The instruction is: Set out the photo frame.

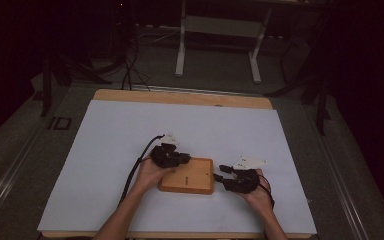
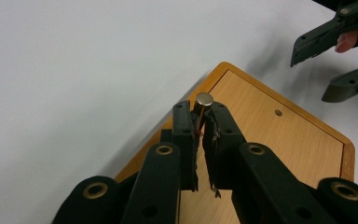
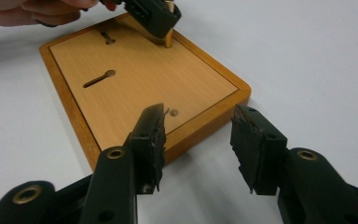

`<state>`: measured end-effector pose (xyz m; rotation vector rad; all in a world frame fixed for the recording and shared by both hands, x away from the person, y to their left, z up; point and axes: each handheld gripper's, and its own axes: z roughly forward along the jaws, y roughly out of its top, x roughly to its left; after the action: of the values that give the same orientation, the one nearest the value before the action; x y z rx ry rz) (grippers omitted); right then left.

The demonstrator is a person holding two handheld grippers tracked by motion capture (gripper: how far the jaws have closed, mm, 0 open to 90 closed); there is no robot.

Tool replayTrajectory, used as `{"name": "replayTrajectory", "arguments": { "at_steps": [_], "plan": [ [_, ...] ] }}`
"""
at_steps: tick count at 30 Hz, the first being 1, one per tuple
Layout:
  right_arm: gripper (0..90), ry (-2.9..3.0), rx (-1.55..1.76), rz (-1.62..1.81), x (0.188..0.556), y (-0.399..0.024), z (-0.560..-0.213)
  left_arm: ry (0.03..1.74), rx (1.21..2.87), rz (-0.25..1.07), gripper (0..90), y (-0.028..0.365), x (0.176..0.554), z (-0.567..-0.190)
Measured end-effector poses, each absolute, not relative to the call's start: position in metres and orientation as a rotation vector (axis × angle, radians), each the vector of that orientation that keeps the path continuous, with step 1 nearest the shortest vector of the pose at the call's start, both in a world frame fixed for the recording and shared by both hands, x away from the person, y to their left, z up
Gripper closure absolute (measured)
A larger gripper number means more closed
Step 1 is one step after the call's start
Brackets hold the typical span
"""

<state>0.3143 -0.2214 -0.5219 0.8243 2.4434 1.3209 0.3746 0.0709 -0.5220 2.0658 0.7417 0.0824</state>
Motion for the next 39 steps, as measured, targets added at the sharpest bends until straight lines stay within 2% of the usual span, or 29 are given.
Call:
{"name": "replayTrajectory", "arguments": {
  "at_steps": [14, 20, 39],
  "plan": [
    [50.7, 2.43, 0.781, 1.379, 0.307, -0.222, -0.517, 0.748, 2.055, 0.02, 84.2, 0.074, 0.383, -0.523],
    [46.0, 2.45, 0.755, 1.37, 0.305, -0.221, -0.517, 0.765, 2.033, -0.006, 84.4, 0.075, 0.386, -0.524],
    [19.6, 2.516, 0.651, 1.342, 0.297, -0.212, -0.518, 0.799, 2.006, -0.073, 85.4, 0.076, 0.395, -0.525]
  ]
}}
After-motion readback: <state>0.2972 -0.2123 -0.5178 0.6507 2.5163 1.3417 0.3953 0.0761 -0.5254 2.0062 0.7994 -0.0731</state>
